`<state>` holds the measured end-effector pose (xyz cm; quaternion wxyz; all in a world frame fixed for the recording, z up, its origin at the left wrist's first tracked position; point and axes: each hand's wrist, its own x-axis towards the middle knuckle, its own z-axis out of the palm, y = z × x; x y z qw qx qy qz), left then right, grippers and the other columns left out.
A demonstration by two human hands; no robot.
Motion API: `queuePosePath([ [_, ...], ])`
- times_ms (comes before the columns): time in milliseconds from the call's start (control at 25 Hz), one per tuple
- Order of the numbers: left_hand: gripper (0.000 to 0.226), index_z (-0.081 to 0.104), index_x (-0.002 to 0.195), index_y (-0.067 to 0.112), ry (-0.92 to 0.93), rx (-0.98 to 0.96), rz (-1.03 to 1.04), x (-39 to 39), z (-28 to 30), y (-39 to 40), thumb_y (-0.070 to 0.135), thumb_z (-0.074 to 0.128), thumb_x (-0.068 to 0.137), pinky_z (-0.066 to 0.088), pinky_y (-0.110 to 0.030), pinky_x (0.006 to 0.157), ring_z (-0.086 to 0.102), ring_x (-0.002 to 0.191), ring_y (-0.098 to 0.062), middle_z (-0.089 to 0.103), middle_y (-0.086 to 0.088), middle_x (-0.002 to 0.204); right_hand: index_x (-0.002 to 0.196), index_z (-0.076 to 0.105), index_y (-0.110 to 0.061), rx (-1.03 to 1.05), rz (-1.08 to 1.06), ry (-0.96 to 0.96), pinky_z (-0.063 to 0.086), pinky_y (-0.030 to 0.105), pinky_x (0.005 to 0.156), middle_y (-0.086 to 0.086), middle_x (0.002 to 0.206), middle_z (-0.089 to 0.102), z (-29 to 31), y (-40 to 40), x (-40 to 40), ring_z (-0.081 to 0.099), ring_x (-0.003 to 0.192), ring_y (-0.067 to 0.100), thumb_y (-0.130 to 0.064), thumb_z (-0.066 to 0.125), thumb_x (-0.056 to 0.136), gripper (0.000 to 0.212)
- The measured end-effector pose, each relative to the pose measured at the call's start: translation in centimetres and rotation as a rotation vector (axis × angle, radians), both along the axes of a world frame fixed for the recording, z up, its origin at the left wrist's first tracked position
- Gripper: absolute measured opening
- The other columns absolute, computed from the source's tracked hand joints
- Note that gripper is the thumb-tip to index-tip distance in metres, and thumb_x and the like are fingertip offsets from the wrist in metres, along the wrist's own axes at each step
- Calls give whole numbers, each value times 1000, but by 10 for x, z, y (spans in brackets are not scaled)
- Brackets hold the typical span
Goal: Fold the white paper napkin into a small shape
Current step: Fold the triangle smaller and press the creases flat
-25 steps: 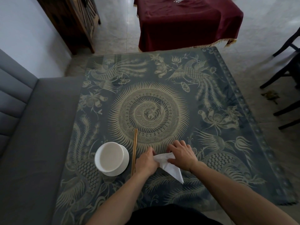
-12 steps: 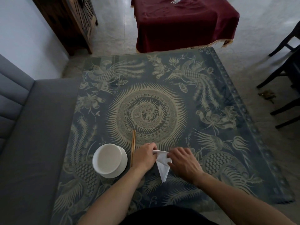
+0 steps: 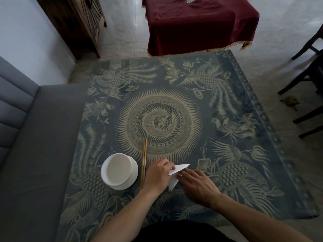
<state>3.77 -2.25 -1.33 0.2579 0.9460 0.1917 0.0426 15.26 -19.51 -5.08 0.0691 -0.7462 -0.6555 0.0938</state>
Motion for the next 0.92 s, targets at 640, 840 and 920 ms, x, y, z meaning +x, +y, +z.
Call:
queuePosePath([
  [640,33,58,112,27,170,-35,-130,-36,-20,-16,41,69,85,44,-24,63,57,97,-13,53,9,110,138,53,-11,-96,-114,-200,23,66,105,10,142,54,6,-22,-19,44,135,32,-36,43,89,56],
  [840,24,58,107,25,188,67,-194,-35,-22,-12,39,64,87,48,-31,69,51,99,-15,51,6,108,127,59,-16,-48,-188,-234,20,70,109,5,120,61,9,-23,-25,55,117,30,-36,64,80,51],
  [920,23,59,105,24,190,83,-200,-33,-22,-11,39,63,88,48,-31,72,51,99,-16,51,6,107,125,62,-19,-24,-203,-226,26,69,106,3,119,63,10,-25,-26,57,113,30,-37,68,77,51],
])
